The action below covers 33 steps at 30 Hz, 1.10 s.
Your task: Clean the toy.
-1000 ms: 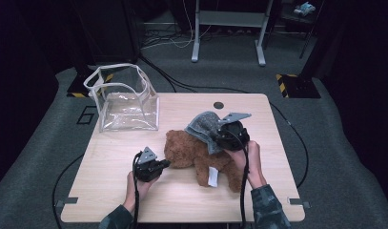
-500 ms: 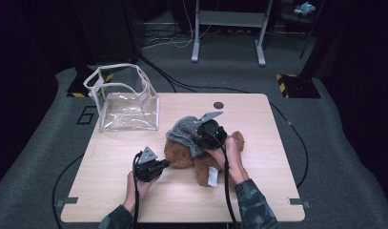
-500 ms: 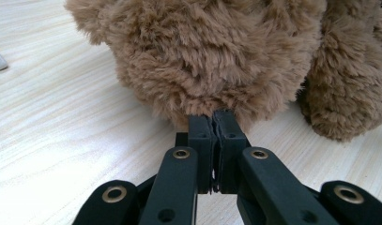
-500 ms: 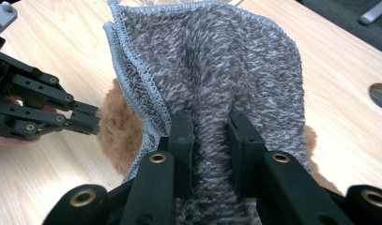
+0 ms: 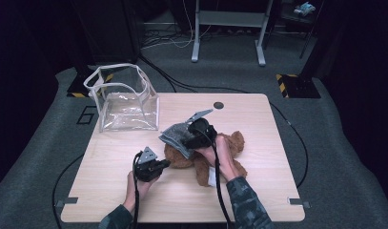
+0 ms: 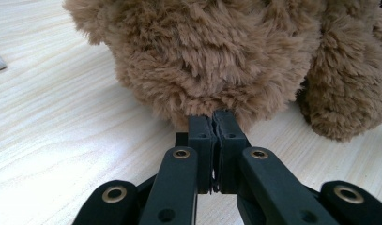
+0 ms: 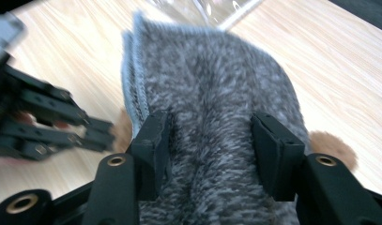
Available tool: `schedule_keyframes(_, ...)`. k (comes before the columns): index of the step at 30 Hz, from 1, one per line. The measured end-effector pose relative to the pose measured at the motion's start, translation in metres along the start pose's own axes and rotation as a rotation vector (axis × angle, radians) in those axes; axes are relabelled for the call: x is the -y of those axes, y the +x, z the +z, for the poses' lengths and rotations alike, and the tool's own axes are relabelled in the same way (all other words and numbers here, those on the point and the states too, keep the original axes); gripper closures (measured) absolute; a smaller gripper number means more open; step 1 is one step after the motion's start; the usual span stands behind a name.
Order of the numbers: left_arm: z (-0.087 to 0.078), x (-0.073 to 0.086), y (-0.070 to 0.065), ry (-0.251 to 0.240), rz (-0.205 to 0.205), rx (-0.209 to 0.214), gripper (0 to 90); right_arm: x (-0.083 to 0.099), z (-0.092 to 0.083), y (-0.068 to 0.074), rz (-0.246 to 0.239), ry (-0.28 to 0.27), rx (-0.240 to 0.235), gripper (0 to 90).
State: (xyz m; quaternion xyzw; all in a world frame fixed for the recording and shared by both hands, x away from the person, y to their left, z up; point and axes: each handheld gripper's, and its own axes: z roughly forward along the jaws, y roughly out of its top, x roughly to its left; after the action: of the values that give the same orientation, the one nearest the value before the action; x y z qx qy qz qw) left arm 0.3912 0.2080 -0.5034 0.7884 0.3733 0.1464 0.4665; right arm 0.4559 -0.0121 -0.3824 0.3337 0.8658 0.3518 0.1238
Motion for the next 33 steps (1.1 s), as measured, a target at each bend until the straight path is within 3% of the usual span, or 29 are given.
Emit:
schedule_keyframes(4, 0.000, 0.000, 0.000, 0.001, 0.007, -0.005, 87.4, -0.002, 0.007, -0.005, 0.020, 0.017, -0.021, 49.8)
schedule_keyframes(8, 0.001, 0.000, 0.001, 0.004, 0.005, -0.009, 87.4, -0.002, 0.014, -0.006, 0.014, 0.042, -0.008, 68.7)
schedule_keyframes(12, 0.001, 0.000, 0.001, 0.000, 0.003, -0.009, 87.6, 0.000, 0.015, -0.005, 0.011, 0.046, 0.015, 75.9)
schedule_keyframes(17, 0.000, 0.000, 0.000, -0.002, 0.000, -0.009, 87.7, 0.001, 0.013, -0.006, 0.002, 0.066, 0.034, 77.4)
schedule_keyframes(25, 0.001, 0.003, 0.001, -0.005, -0.004, -0.006, 87.9, 0.013, 0.005, -0.017, -0.013, 0.129, 0.122, 77.8)
schedule_keyframes(27, 0.002, 0.004, 0.001, -0.008, 0.001, -0.010, 88.1, 0.016, 0.003, -0.019, 0.020, 0.121, 0.127, 77.8)
schedule_keyframes(33, 0.004, 0.008, 0.002, -0.022, -0.001, -0.007, 88.4, 0.022, -0.005, -0.027, 0.021, 0.130, 0.155, 77.8)
